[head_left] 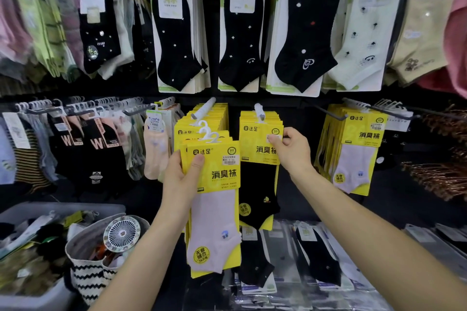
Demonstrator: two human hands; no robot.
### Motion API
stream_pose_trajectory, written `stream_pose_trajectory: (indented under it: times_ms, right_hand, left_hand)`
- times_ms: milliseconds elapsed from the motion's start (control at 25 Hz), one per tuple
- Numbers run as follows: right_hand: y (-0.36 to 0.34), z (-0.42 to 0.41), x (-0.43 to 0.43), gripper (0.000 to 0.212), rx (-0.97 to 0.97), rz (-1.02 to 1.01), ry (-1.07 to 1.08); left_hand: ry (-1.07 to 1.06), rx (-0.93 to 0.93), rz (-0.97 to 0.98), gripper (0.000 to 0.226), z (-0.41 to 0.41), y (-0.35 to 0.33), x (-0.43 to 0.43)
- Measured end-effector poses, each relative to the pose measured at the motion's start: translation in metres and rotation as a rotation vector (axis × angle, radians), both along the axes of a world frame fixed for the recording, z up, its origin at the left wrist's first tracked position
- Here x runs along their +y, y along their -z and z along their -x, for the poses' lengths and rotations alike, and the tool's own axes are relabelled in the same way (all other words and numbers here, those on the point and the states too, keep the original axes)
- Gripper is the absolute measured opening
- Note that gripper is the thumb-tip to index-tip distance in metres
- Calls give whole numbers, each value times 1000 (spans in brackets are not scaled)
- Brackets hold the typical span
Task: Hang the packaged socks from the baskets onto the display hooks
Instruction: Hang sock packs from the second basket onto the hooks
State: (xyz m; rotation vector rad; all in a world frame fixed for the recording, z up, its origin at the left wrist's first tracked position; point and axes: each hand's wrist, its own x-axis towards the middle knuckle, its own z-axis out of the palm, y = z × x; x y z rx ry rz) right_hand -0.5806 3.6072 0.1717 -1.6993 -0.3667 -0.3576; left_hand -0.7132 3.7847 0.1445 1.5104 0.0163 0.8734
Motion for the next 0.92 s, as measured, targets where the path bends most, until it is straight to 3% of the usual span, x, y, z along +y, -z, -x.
stream_pose_trajectory:
  times_ms: [160, 280, 400, 520, 920]
  right_hand:
    - [1, -2, -2, 14, 43, 40, 89]
    - [6, 14, -7, 27, -114, 17, 238]
    - [18, 44, -4, 18, -251, 57, -2]
    - [22, 58, 4, 19, -143, 115, -140]
    - [12, 39, -15, 5, 67, -246, -109]
  left_hand:
    - [35, 50, 33, 13, -6, 0, -11]
    - [53, 33, 46, 12, -11, -4, -18]
    - [77, 31, 49, 14, -15, -5, -29]
    - [117, 0, 54, 17, -18, -3, -43]
    - [-35, -6, 39, 15, -19, -3, -30]
